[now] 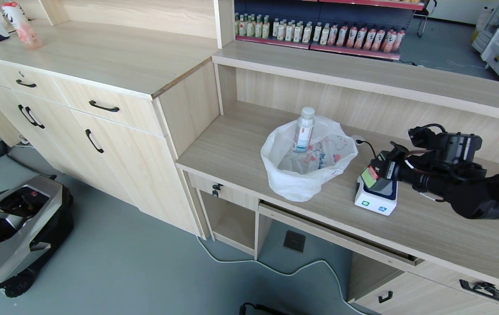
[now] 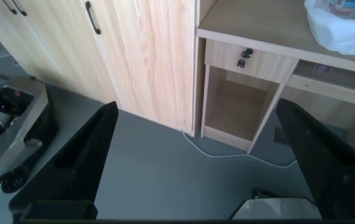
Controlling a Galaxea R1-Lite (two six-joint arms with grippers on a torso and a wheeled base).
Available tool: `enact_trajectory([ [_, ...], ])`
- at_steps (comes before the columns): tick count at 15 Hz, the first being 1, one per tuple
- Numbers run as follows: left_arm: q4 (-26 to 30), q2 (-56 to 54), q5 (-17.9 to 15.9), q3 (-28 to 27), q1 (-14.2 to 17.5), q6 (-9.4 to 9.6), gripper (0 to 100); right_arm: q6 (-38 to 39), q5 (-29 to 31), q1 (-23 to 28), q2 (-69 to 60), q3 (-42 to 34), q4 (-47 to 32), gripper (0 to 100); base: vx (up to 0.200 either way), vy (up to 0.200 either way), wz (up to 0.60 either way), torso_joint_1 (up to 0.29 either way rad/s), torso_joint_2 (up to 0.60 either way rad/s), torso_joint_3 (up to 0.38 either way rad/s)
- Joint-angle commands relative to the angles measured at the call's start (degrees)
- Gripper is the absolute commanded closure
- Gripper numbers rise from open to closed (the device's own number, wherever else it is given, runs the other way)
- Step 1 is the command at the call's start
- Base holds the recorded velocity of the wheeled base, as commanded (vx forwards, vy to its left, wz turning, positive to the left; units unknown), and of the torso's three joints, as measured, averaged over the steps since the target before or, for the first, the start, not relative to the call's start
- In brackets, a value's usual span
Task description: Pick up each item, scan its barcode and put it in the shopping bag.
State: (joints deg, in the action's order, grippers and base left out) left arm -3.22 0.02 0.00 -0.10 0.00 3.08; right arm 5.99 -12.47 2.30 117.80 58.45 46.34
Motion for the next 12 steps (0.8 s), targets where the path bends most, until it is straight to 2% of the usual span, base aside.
enact_trajectory([
  [1, 0.0, 0.0, 0.0, 0.0, 0.0, -0.01, 0, 0.1, 0.0, -0.3, 0.5, 0.7, 0.0, 100, 0.0, 0.0, 0.0, 0.0, 0.0, 0.0],
  [9, 0.0, 0.0, 0.0, 0.0, 0.0, -0.01, 0, 0.2, 0.3, -0.8, -0.6, 2.0, -0.5, 100, 0.0, 0.0, 0.0, 0.0, 0.0, 0.0],
  [11, 0.0, 0.0, 0.0, 0.0, 0.0, -0.01, 0, 0.1, 0.3, -0.8, -7.3, -0.3, -1.2, 100, 0.0, 0.0, 0.0, 0.0, 0.0, 0.0],
  [12, 0.0, 0.0, 0.0, 0.0, 0.0, -0.01, 0, -5.5, 0.4, 0.0, -17.9, -6.9, -5.3, 100, 0.0, 0.0, 0.0, 0.0, 0.0, 0.0],
])
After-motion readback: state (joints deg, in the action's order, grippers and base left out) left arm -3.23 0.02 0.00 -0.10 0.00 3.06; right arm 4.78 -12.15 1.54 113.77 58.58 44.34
